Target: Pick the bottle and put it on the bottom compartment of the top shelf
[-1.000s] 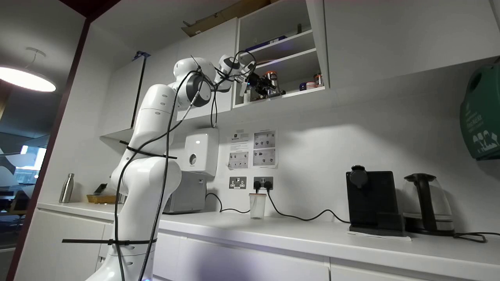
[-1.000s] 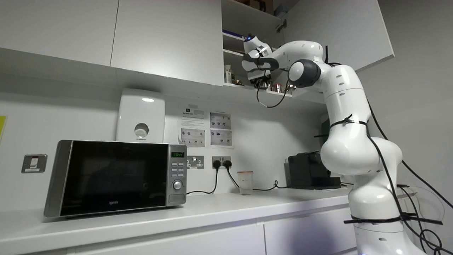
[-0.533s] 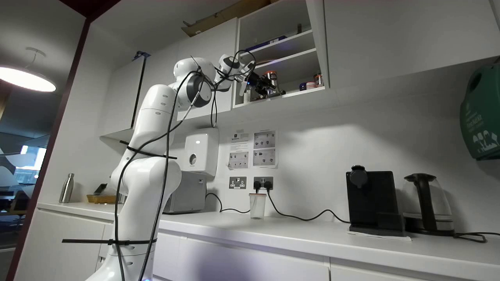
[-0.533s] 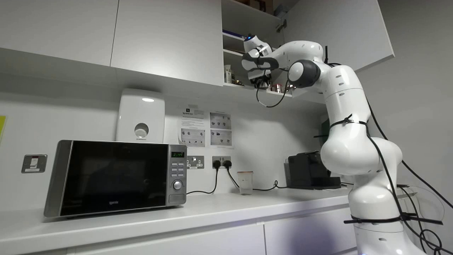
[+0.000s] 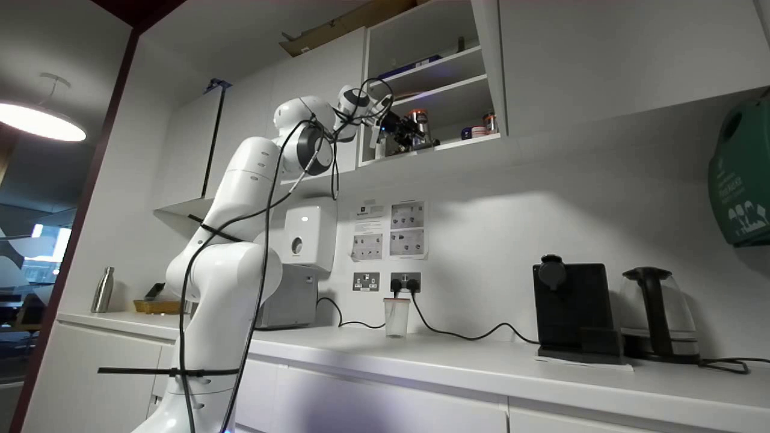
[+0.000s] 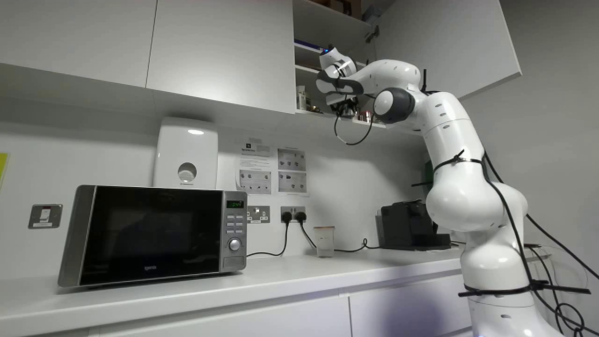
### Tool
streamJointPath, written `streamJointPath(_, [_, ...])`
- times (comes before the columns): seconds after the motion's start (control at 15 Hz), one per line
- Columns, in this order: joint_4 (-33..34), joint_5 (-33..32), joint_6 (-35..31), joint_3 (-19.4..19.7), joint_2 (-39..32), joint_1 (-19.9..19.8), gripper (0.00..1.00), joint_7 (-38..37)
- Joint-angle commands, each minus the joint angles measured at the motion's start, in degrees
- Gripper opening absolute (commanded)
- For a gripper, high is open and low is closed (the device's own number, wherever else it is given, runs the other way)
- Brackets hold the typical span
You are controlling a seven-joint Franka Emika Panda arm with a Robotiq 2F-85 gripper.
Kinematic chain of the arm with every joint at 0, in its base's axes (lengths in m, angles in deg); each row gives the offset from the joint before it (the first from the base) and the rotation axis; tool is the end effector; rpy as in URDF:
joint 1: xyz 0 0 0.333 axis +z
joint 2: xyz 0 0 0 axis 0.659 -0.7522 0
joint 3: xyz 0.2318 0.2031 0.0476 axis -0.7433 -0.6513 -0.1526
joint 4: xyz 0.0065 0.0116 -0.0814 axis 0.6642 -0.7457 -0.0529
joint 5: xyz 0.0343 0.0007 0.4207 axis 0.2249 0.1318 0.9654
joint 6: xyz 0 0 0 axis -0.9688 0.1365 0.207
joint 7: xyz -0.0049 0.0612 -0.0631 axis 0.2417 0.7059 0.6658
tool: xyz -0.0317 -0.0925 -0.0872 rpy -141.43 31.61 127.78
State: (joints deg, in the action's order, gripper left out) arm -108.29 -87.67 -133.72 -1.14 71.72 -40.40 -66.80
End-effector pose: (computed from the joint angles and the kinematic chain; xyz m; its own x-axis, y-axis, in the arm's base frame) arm 0.5417 -0.0489 0.9470 0.3346 -0.3403 0.8788 -0.7533 -0.6568 0.0325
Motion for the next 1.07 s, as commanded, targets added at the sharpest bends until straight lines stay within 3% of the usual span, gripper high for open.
streamJointPath(0.0, [11.6,1.9,3.6,3.3,-7.8,2.7,0.58,2.1])
streamJointPath(0.27, [12.9,3.7,3.2,1.8,-8.8,1.1,0.58,1.5])
streamJointPath(0.6, [13.6,11.9,3.3,0.6,-8.0,-0.9,0.58,1.8])
streamJointPath(1.0, [13.7,9.3,2.1,2.5,-8.0,-0.4,0.58,2.1])
